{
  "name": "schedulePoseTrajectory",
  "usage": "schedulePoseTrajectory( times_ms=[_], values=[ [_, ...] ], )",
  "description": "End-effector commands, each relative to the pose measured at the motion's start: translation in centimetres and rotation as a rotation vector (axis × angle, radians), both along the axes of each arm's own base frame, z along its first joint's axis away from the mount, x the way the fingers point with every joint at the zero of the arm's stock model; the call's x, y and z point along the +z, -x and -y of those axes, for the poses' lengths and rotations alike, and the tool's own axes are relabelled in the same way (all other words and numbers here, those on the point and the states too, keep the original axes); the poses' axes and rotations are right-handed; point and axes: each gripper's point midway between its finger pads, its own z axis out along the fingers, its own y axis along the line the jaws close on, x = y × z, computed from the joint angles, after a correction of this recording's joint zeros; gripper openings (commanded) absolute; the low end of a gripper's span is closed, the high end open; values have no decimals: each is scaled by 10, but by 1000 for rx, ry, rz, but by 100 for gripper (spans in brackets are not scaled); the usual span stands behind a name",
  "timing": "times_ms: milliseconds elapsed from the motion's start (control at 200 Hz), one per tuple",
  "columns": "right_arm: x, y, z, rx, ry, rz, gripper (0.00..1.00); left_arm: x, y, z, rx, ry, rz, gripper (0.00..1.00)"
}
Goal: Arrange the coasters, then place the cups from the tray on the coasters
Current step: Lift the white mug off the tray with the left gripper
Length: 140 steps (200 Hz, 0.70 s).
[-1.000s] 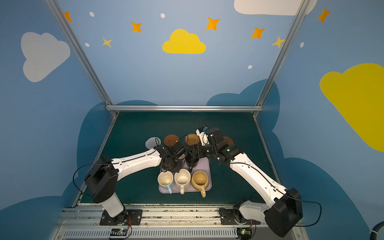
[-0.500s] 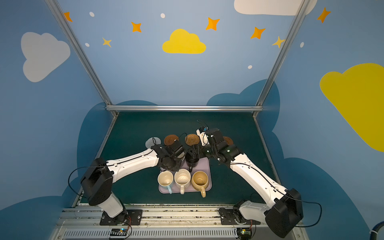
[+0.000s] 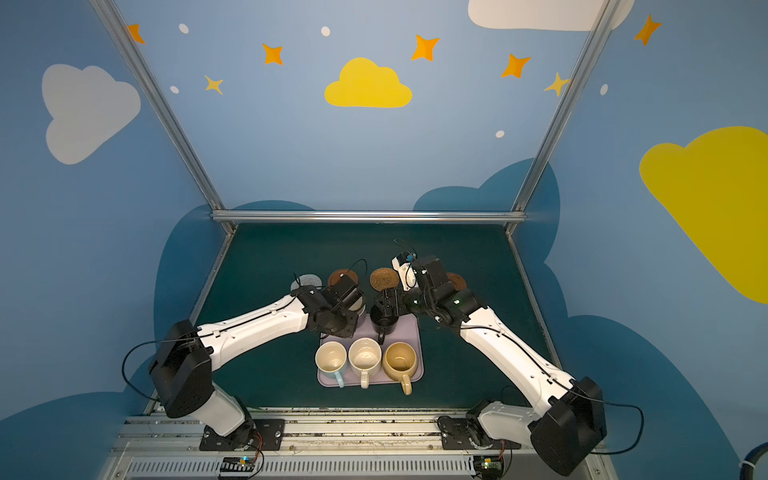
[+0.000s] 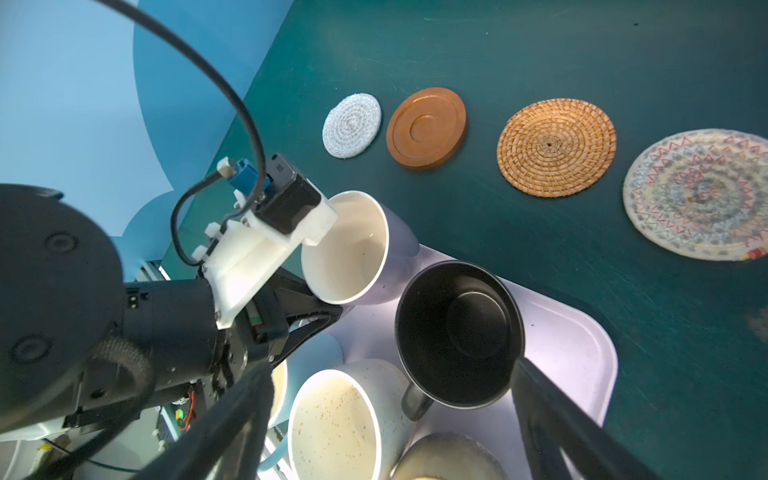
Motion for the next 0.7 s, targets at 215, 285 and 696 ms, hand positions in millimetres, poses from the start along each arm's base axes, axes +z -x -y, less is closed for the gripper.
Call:
schedulePoseTrajectory(
  times_ms=[215,285,696],
  values=[
    [21,0,-23,75,-48,34,91,65,-24,-27,59,61,120,3],
    [22,-2,-30,88,-52,35,91,70,-29,-33,70,60,136,3],
    [22,-8,-75,139,-45,16,91,101,-68,-62,116,72,234,3]
  ],
)
